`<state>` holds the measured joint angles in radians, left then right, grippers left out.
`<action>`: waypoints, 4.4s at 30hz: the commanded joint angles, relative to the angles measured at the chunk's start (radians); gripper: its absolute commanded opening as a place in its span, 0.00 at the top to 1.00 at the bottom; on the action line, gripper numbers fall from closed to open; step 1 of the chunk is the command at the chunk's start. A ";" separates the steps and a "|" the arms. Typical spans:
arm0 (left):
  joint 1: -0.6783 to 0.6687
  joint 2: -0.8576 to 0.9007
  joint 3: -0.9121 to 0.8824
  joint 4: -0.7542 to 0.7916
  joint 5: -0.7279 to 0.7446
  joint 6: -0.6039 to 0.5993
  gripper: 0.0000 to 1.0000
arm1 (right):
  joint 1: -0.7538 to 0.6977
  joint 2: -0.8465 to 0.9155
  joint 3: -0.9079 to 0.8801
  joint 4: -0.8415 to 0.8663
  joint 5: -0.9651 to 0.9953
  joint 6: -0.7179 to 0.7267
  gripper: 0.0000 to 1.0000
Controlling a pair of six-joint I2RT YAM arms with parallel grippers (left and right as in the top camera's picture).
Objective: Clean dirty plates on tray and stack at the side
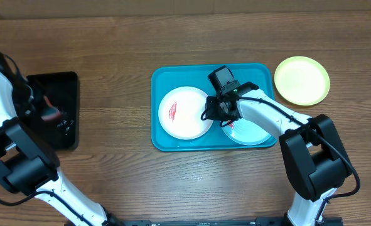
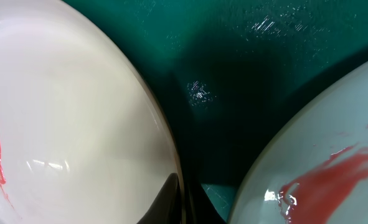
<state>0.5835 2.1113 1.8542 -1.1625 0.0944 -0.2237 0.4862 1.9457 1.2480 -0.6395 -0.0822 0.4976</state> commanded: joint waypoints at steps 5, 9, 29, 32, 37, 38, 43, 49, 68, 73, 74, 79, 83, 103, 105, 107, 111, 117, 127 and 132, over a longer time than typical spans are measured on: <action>0.006 -0.065 0.081 -0.019 -0.002 0.042 0.96 | 0.006 -0.019 0.015 0.013 -0.002 0.008 0.96; 0.004 -0.056 -0.043 0.052 -0.031 0.042 0.96 | 0.006 -0.019 0.015 0.016 -0.002 0.008 0.96; -0.085 -0.117 0.183 -0.276 0.616 0.299 0.96 | 0.010 -0.019 0.004 0.026 -0.002 0.079 0.96; -0.167 -0.117 0.183 -0.356 0.664 0.397 0.96 | 0.010 -0.019 -0.022 0.042 -0.002 0.079 0.96; -0.341 -0.117 0.176 -0.370 0.607 0.409 0.96 | 0.010 -0.019 -0.084 0.098 -0.002 0.079 0.96; -0.421 -0.111 0.168 -0.359 0.571 0.390 0.96 | 0.010 -0.019 -0.100 0.119 -0.002 0.079 0.96; -0.617 -0.102 0.085 -0.256 0.462 0.274 0.96 | 0.010 -0.019 -0.105 0.123 0.002 0.079 0.96; -0.846 -0.102 -0.118 -0.014 0.282 0.080 0.96 | 0.010 -0.019 -0.105 0.122 0.002 0.079 0.96; -0.957 -0.102 -0.531 0.512 0.058 -0.233 0.96 | 0.010 -0.019 -0.105 0.128 0.002 0.079 0.96; -0.933 -0.102 -0.534 0.470 -0.104 -0.225 0.96 | 0.010 -0.019 -0.105 0.128 0.002 0.079 0.96; -0.927 -0.102 -0.534 0.459 -0.150 -0.225 0.96 | 0.010 -0.019 -0.105 0.126 0.002 0.079 0.95; -0.899 -0.103 -0.512 0.408 -0.293 -0.171 0.96 | 0.010 -0.019 -0.105 0.125 0.002 0.078 0.96; -0.892 -0.103 -0.460 0.369 -0.293 -0.165 0.96 | 0.010 -0.019 -0.105 0.127 0.002 0.079 0.96; -1.035 0.009 -0.492 0.586 0.103 -0.254 0.96 | 0.010 -0.019 -0.105 0.129 0.002 0.079 0.96; -1.025 0.003 -0.486 0.546 0.038 -0.246 0.96 | 0.010 -0.019 -0.105 0.128 0.002 0.079 0.96; -1.001 0.002 -0.459 0.470 -0.056 -0.243 0.96 | 0.010 -0.019 -0.105 0.125 0.002 0.079 0.96; -0.959 0.002 -0.395 0.330 -0.242 -0.244 0.96 | 0.010 -0.019 -0.105 0.122 0.002 0.079 0.96; -0.924 0.002 -0.322 0.246 -0.361 -0.245 0.96 | 0.010 -0.019 -0.105 0.123 0.002 0.079 0.96; -0.986 0.010 -0.369 0.455 0.098 -0.287 0.96 | 0.010 -0.019 -0.105 0.126 0.002 0.079 0.96; -1.060 0.011 -0.399 0.489 0.095 -0.282 0.96 | 0.010 -0.019 -0.105 0.126 0.002 0.079 0.96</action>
<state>-0.4179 2.0937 1.4826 -0.6720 0.1154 -0.4992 0.4980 1.9270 1.1679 -0.5072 -0.1070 0.5835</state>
